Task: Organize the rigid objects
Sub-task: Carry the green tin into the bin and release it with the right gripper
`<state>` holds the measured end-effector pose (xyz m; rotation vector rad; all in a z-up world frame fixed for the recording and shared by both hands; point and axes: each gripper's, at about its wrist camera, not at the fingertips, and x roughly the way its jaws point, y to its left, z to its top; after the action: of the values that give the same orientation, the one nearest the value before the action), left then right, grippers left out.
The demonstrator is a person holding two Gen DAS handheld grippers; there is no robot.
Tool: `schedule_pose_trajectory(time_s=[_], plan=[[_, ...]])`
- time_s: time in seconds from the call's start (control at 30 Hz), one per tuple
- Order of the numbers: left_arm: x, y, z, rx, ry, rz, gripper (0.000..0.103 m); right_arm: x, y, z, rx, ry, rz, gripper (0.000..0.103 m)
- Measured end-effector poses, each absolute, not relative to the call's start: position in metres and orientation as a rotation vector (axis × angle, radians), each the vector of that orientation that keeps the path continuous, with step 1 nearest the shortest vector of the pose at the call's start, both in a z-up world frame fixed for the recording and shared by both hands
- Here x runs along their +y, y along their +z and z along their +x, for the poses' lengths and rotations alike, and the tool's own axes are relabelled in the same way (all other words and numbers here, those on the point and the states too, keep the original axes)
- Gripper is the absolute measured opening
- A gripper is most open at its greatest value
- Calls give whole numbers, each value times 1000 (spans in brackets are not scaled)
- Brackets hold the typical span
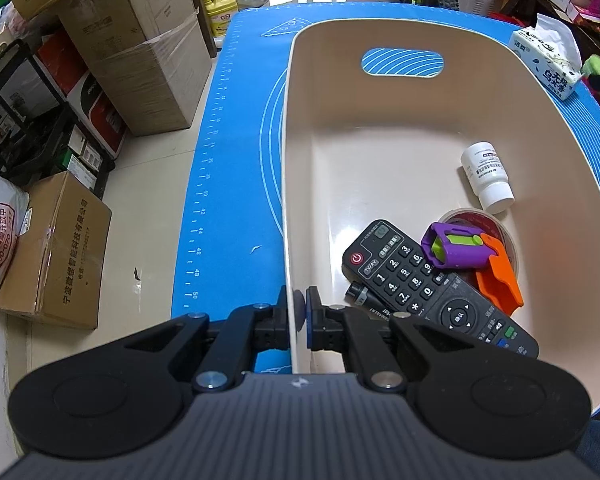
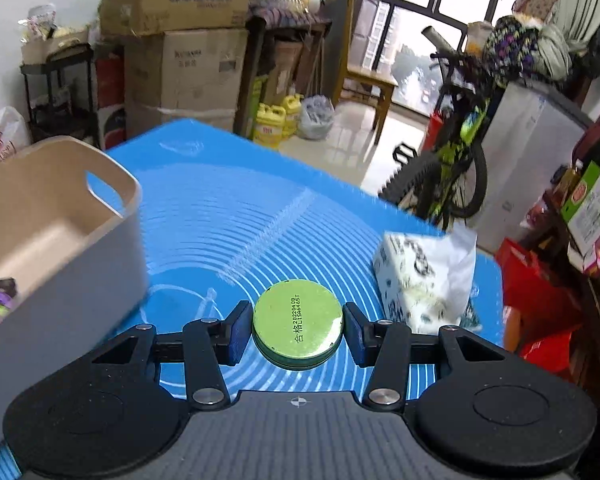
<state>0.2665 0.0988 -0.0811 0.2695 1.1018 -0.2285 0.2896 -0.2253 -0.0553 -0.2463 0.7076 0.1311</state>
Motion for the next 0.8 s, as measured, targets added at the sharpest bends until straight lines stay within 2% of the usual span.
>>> schedule_pose_trajectory(time_s=[0.43, 0.8], plan=[[96, -80, 267, 1105, -211, 279, 8, -144, -7, 252, 592, 256, -258, 54], [96, -81, 267, 1108, -206, 279, 8, -67, -32, 252, 686, 369, -285, 54]])
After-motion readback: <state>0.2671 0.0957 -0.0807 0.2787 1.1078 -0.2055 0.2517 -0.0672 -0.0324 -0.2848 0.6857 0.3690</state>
